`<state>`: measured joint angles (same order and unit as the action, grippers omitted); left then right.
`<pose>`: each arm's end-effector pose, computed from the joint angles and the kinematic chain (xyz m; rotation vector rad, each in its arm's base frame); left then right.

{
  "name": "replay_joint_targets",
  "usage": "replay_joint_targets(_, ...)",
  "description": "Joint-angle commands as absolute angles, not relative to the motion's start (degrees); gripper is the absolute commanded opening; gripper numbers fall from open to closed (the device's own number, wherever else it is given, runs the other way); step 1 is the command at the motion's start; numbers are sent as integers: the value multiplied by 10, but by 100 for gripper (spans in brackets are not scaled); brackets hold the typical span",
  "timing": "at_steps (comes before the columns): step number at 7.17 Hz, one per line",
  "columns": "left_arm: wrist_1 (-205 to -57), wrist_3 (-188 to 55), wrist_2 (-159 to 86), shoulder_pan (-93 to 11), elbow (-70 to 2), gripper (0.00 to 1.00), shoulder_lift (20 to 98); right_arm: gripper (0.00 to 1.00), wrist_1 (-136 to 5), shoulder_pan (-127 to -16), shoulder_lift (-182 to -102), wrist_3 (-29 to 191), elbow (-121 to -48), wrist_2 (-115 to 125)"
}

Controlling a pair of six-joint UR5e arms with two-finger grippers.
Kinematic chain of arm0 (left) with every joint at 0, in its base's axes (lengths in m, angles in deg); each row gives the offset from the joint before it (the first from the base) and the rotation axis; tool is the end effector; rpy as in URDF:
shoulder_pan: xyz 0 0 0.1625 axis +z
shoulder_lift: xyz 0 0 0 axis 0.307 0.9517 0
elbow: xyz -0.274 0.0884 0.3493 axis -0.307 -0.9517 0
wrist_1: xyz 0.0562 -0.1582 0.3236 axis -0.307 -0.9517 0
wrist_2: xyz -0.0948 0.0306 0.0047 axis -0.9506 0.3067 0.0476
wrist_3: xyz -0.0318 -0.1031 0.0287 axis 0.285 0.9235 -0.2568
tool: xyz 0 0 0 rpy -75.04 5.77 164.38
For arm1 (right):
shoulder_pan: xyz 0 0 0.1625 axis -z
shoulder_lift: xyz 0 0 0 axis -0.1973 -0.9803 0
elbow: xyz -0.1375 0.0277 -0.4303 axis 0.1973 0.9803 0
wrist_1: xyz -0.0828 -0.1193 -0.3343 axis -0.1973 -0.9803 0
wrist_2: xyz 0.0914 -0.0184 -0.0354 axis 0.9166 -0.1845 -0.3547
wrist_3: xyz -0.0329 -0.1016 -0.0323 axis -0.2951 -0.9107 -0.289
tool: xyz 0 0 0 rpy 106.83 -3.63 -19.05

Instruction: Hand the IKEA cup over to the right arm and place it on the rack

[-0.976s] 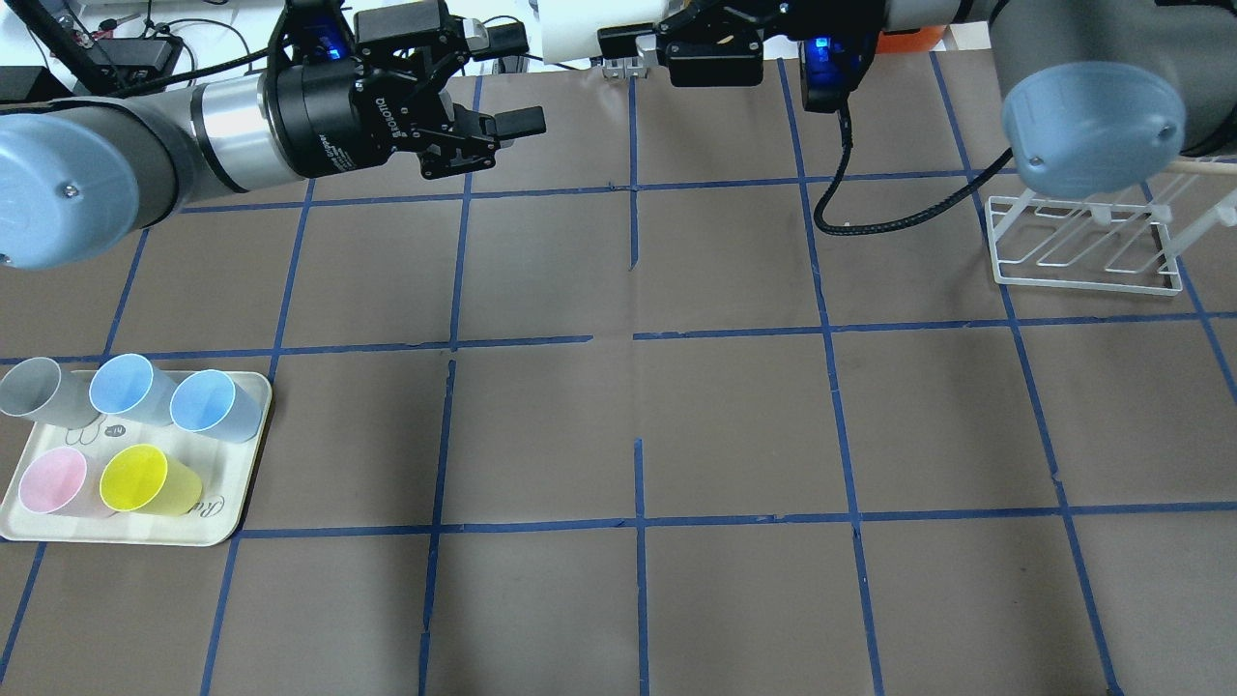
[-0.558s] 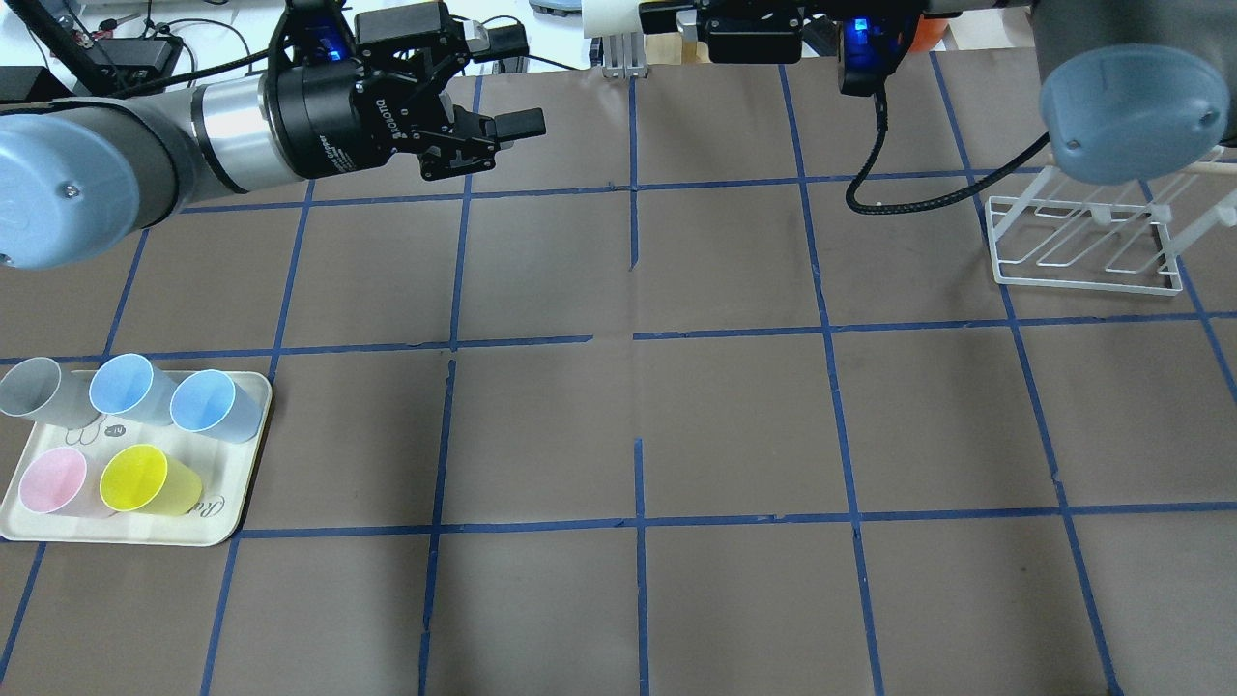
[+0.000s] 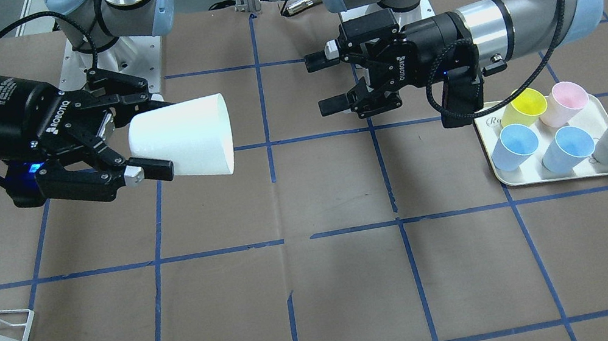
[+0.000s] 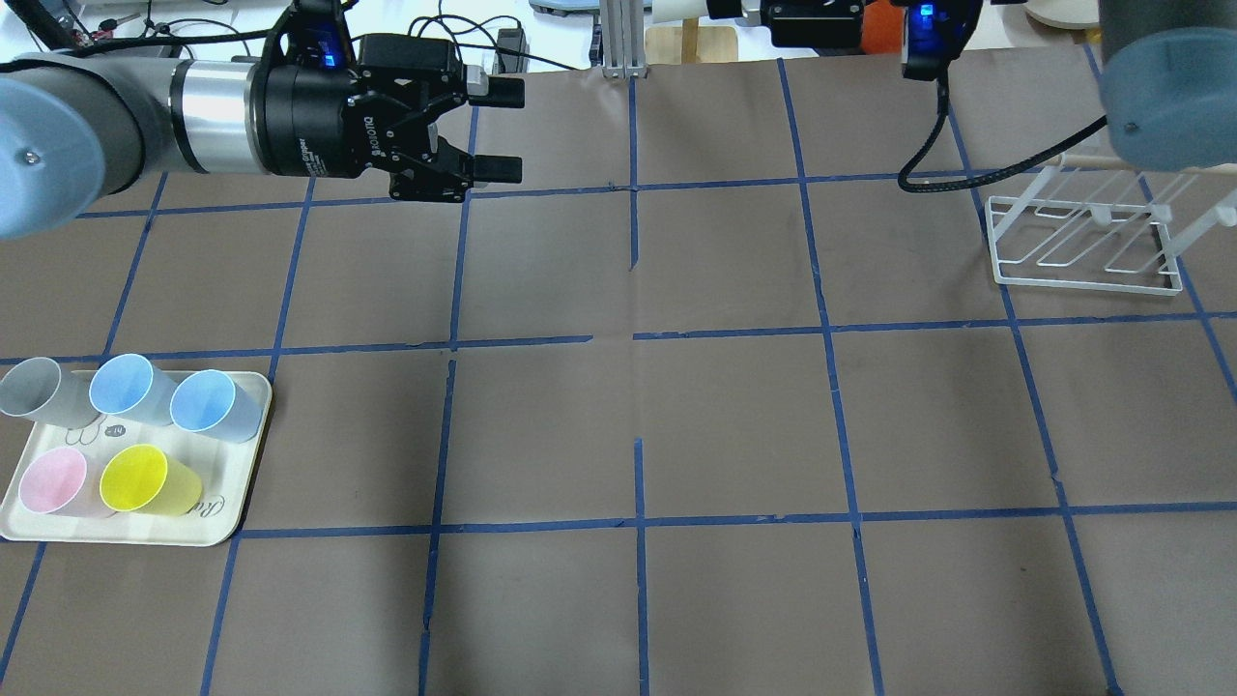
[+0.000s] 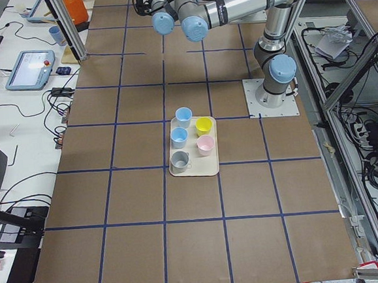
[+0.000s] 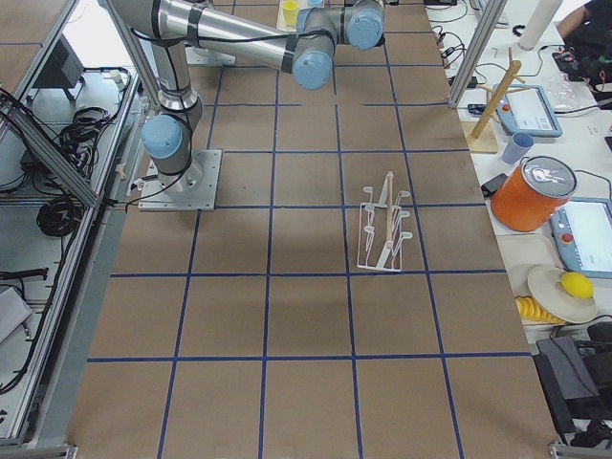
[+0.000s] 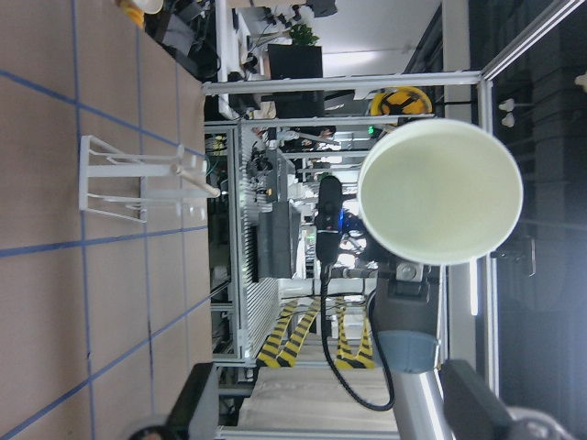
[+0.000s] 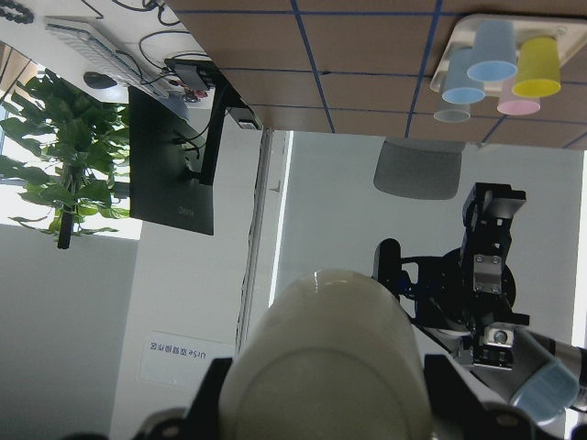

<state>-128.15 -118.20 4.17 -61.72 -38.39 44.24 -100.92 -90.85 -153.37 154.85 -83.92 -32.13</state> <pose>-0.1564 -0.4704 0.4685 -0.0384 -1.8462 0.0192 0.1453 -0.5395 0.5393 1.3611 1.3094 0.8014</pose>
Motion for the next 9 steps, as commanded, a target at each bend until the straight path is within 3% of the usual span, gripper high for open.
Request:
replay_joint_targets(1,-1261,-1153,266,-616,-329,87,446,13,-1117,-903,-1540,1526,-832,-381)
replay_joint_targets(2,-1230,-1103,405,-617,-305,89,441,13,-1148,-903,-1543,1517,-832,-382)
replay_joint_targets(3,-1189,-1080,513,-623,-293,100,445,13,-1159,-905,-1544,1500,-833,-382)
replay_joint_targets(7,-1066,-989,787,-693,-287,100,428,15,-1146,-910,-1544,1239,-838,-451)
replay_joint_targets(9,-1068,-871,744,-716,-253,100,421,17,-1090,-937,-1544,1031,-832,-548)
